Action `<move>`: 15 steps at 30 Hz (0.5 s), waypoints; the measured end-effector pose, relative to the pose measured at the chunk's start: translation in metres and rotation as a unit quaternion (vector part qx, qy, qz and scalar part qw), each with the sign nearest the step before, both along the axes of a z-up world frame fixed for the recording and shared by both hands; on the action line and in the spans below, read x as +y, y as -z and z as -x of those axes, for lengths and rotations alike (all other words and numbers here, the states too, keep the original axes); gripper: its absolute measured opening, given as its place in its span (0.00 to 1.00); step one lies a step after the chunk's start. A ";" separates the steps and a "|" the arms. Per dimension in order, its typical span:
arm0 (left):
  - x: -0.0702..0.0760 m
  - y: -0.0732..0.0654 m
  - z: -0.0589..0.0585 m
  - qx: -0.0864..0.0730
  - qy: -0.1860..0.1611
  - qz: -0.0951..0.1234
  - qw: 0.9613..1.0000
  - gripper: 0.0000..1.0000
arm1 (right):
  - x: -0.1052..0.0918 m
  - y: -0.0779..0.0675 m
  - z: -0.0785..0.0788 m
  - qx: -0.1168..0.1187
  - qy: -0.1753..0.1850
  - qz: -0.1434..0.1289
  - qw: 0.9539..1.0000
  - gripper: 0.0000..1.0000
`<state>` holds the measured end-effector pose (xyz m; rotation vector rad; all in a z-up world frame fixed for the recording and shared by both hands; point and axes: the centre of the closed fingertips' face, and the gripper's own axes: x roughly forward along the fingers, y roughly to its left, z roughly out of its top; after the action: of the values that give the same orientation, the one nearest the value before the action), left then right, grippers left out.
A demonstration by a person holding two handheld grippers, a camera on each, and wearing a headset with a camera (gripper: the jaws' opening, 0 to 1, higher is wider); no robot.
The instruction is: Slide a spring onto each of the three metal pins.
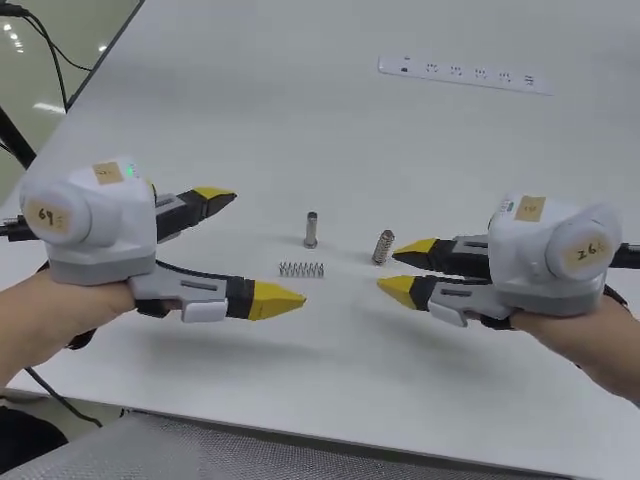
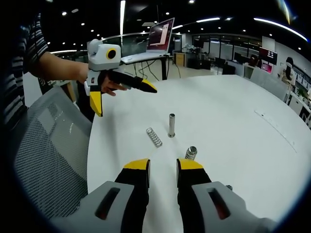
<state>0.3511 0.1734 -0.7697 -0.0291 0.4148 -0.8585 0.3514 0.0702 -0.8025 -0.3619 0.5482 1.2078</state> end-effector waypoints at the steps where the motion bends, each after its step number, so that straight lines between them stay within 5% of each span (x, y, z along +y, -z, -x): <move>1: 0.000 0.000 0.000 0.000 0.000 0.001 1.000 0.96 | 0.001 0.000 -0.001 0.000 -0.001 0.000 1.000 0.19; 15: 0.002 -0.001 0.001 0.000 0.000 0.000 1.000 0.96 | 0.030 -0.009 -0.008 -0.014 -0.032 -0.001 0.999 0.19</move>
<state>0.3504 0.1750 -0.7686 -0.0284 0.4148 -0.8591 0.3590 0.0998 -0.7937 -0.3962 0.5153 1.2628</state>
